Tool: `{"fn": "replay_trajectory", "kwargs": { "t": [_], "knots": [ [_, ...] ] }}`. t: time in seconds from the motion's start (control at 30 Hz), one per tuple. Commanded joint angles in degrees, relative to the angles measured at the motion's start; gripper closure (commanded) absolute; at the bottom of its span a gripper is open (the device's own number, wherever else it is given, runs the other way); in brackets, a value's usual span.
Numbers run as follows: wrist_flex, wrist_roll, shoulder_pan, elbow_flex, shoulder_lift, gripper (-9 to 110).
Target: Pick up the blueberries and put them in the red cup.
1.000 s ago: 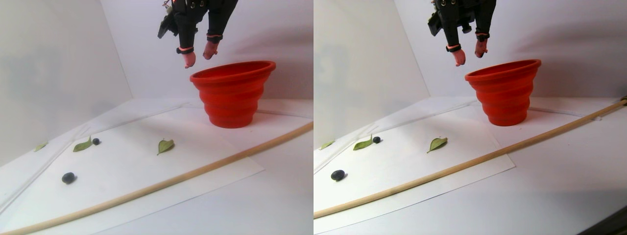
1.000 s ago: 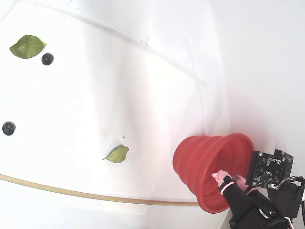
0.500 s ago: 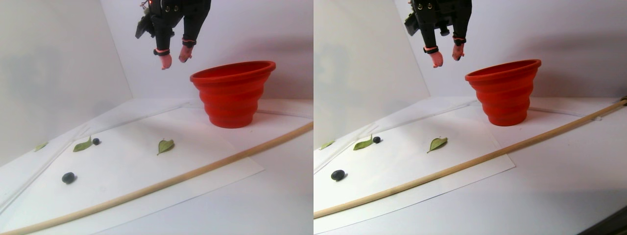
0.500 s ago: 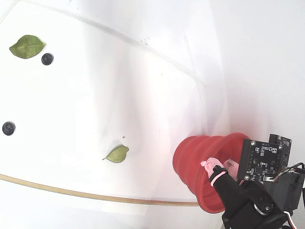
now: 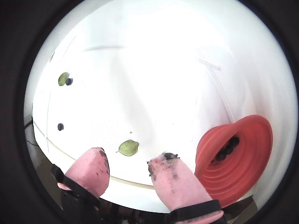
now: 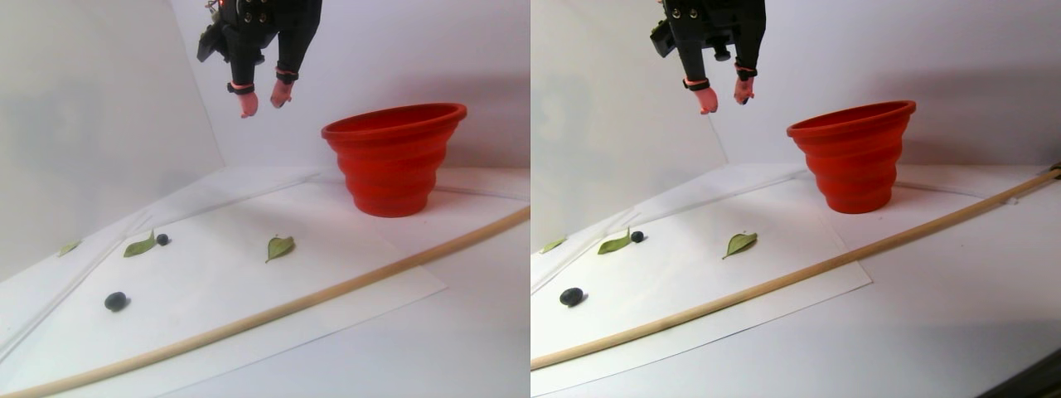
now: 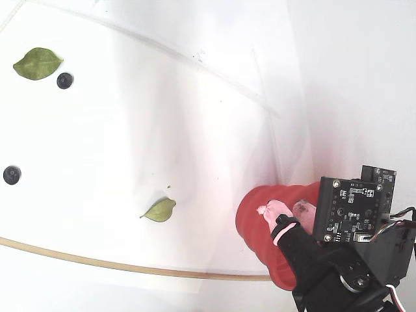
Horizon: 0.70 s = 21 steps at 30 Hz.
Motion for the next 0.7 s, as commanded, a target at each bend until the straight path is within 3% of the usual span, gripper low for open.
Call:
{"fn": "replay_trajectory", "kwargs": {
  "t": [0.0, 0.67],
  "knots": [
    [-1.41, -0.26, -2.81, 0.00, 1.85, 85],
    [-14.50, -0.53, -11.51, 3.34, -10.99, 85]
  ]
}}
